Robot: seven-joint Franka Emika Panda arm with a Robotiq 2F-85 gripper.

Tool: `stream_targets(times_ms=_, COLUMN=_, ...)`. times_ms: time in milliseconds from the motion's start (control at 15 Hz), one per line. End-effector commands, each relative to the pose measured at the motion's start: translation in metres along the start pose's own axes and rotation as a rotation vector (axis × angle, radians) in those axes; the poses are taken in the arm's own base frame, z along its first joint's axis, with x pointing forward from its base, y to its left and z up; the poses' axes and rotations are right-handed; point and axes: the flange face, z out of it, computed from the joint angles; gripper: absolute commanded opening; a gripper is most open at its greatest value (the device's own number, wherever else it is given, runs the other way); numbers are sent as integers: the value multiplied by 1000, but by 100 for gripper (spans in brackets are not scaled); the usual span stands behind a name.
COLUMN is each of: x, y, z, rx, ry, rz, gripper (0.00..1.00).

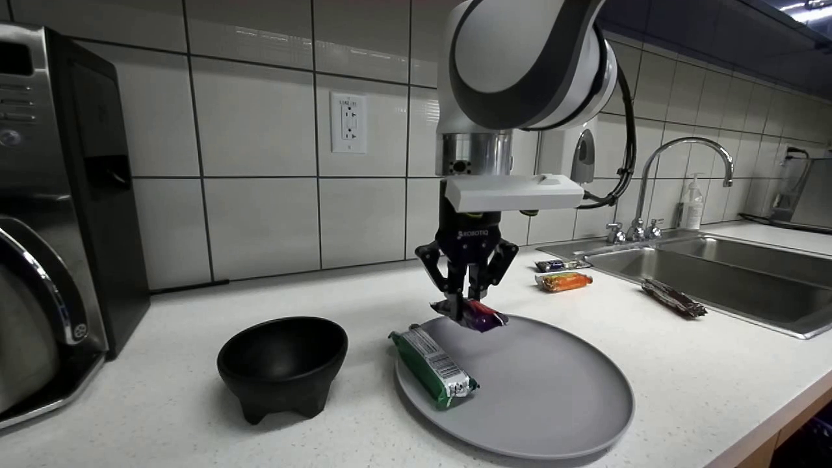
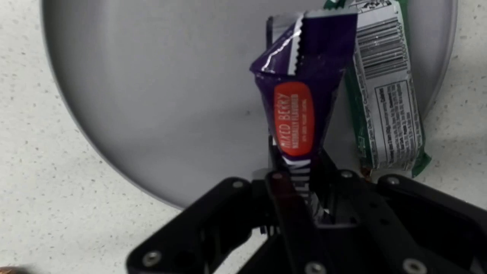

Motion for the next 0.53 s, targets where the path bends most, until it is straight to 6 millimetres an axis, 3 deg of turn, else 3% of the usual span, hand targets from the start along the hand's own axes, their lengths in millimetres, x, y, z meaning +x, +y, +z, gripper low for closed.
stream_targets(times_ms=0, x=-14, y=-4, z=-3, rx=-17, ry=2, rz=-53, gripper=5)
stream_targets(times_ms=467, x=-21, y=-15, z=7, rx=-19, ry=-1, rz=-94, gripper=5)
